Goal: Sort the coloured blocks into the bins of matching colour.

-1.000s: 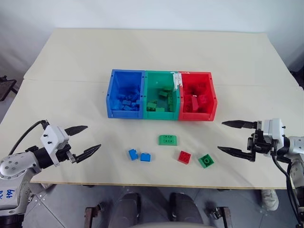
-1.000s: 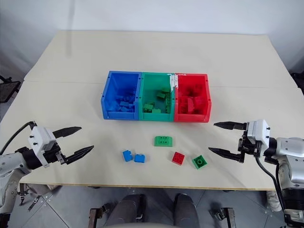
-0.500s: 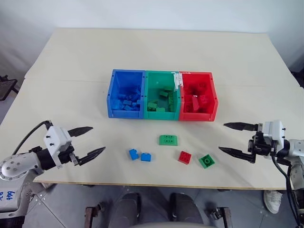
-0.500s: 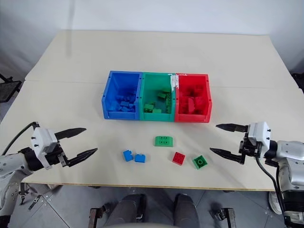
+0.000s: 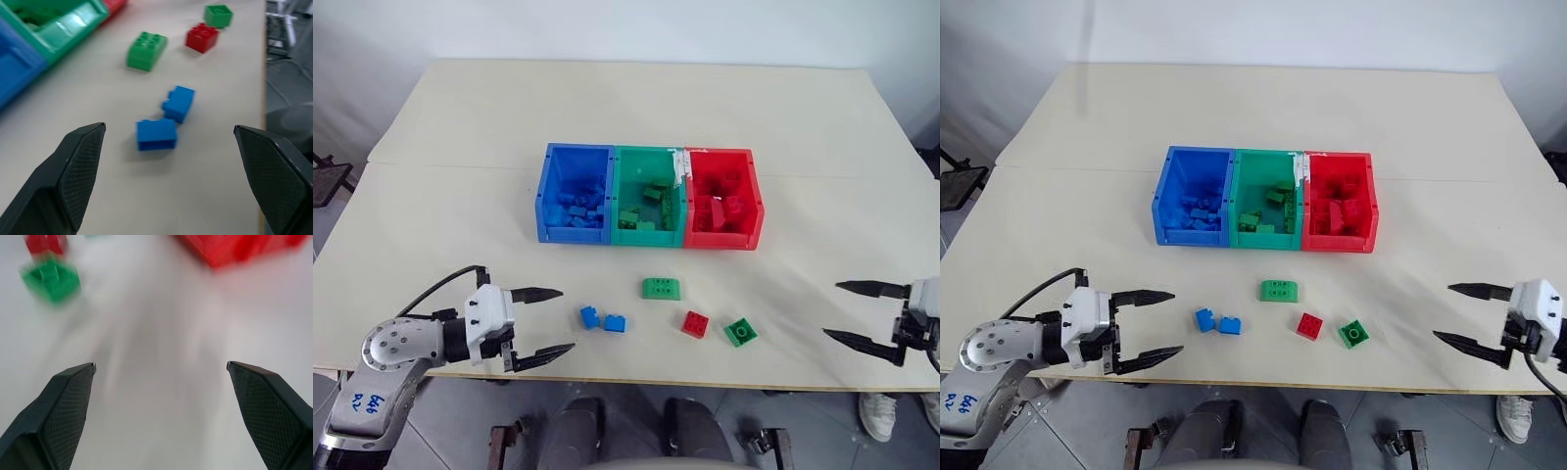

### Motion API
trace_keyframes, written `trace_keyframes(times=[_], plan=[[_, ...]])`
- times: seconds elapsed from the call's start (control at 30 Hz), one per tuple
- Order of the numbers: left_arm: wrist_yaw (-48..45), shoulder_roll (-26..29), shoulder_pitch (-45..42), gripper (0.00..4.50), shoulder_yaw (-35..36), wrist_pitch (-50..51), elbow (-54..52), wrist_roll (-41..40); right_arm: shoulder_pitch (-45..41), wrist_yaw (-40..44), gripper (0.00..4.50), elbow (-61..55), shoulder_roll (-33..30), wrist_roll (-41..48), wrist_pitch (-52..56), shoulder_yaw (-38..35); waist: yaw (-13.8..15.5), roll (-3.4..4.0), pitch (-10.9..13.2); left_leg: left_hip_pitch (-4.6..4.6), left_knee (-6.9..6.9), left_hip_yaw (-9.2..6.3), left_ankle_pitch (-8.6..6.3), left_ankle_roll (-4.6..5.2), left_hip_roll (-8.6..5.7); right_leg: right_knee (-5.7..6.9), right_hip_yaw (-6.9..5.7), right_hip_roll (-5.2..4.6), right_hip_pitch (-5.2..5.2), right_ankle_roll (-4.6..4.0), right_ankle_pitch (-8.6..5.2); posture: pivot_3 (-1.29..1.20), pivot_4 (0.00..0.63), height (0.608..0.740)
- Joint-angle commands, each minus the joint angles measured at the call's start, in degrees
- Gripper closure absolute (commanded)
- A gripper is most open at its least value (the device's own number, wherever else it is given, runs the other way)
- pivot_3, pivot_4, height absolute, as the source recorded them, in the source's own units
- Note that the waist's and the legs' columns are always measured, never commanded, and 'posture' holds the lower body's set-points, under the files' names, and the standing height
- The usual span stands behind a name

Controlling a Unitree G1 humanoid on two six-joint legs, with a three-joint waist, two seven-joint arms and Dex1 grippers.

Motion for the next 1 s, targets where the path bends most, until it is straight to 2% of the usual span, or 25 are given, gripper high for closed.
trace_keyframes(times=[0.03, 0.2, 0.33, 0.43, 0.5, 0.67, 0.7, 0.73, 0.8, 0.93, 1.0], plan=[[-0.85, 0.65, -0.24, 0.04, 0.44, -0.67, -1.23, -0.76, -0.51, 1.29, 0.0, -0.93, -0.39, 0.96, -1.14, -0.69, -0.1, 0.01, 0.0, 0.0, 0.0, 0.04, 0.0, 0.0, 0.04, 0.0, 0.0, 0.02, 0.0, 0.0, 0.0, 0.0, 0.15, 0.74], [-1.03, 0.61, -1.02, 0.04, 1.29, -1.36, 0.92, -0.35, -1.29, 0.47, 0.0, -19.48, 3.08, 5.26, 9.66, 6.35, -0.86, 0.04, 0.02, 0.18, 0.0, -0.05, 0.0, -0.08, 0.26, 0.03, 0.03, 0.09, 0.01, 0.01, 0.01, 0.0, 0.15, 0.74], [-0.75, 0.68, -0.82, 0.04, 1.72, -1.82, 1.7, 0.02, -3.73, -0.31, 0.0, -28.15, 3.4, 2.87, 16.69, 14.64, -0.58, 0.05, 0.03, 0.34, 0.0, -0.01, -0.03, -0.14, 0.35, 0.09, 0.07, 0.15, 0.07, 0.01, 0.01, 0.0, 0.15, 0.74], [-0.53, 0.79, -0.56, 0.04, 2.14, -1.64, 1.41, -0.17, -6.04, 1.0, 0.0, -29.47, 3.63, 1.06, 18.01, 19.42, -0.02, 0.05, 0.03, 0.34, 0.01, -0.02, -0.08, -0.14, 0.34, 0.07, 0.1, 0.14, 0.07, 0.01, 0.01, 0.0, 0.15, 0.74], [-0.41, 0.89, 0.27, 0.04, 2.57, -1.47, 0.88, -0.35, -8.75, 1.34, 0.0, -27.3, 5.23, -2.23, 15.13, 23.12, 0.34, 0.04, 0.03, 0.34, 0.03, -0.02, -0.15, -0.12, 0.33, 0.03, 0.1, 0.13, 0.07, 0.01, 0.01, 0.0, 0.15, 0.74], [0.3, 0.76, 1.39, 0.04, 2.94, -1.21, -0.1, -0.24, -13.14, 1.5, 0.0, -22.83, 8.57, -5.71, 11.31, 27.31, 0.52, 0.05, 0.04, 0.34, 0.02, 0.05, -0.2, -0.12, 0.35, 0.0, 0.14, 0.17, 0.04, 0.0, 0.01, 0.0, 0.15, 0.74], [0.67, 0.69, 1.74, 0.0, 3.32, -1.17, -0.38, -0.27, -13.02, 1.47, 0.29, -22.82, 8.77, -5.92, 11.15, 27.72, 0.6, 0.05, 0.04, 0.33, 0.01, 0.04, -0.2, -0.12, 0.35, -0.01, 0.14, 0.17, 0.04, 0.0, 0.01, 0.0, 0.15, 0.74], [0.96, 0.64, 1.9, 0.0, 3.55, -1.11, -0.53, -0.3, -12.96, 1.43, 0.37, -22.72, 8.92, -6.09, 11.01, 27.97, 0.65, 0.05, 0.04, 0.33, 0.01, 0.05, -0.2, -0.12, 0.35, -0.02, 0.14, 0.17, 0.04, 0.0, 0.01, 0.0, 0.15, 0.74], [1.31, 0.63, 2.05, 0.0, 3.75, -1.16, -0.53, -0.22, -12.41, 3.09, 0.81, -21.65, 8.27, -6.96, 8.26, 28.55, 0.68, 0.05, 0.04, 0.33, 0.02, 0.05, -0.22, -0.1, 0.35, -0.04, 0.14, 0.17, 0.05, 0.0, 0.01, 0.0, 0.15, 0.74], [1.81, 0.58, 1.63, 0.0, 3.78, -1.38, -0.02, 0.06, -13.6, 3.35, 2.27, -18.62, 8.15, -6.49, 6.13, 27.61, 0.59, 0.05, 0.04, 0.34, 0.04, 0.08, -0.23, -0.09, 0.36, -0.03, 0.14, 0.19, 0.07, 0.0, 0.01, 0.0, 0.15, 0.74], [2.01, 0.59, 1.21, 0.0, 3.7, -1.47, 0.37, 0.19, -14.76, 2.64, 2.59, -17.56, 8.24, -5.81, 5.95, 26.75, 0.55, 0.05, 0.04, 0.34, 0.08, 0.11, -0.23, -0.1, 0.41, -0.02, 0.15, 0.23, 0.07, 0.0, 0.01, 0.0, 0.15, 0.74]])
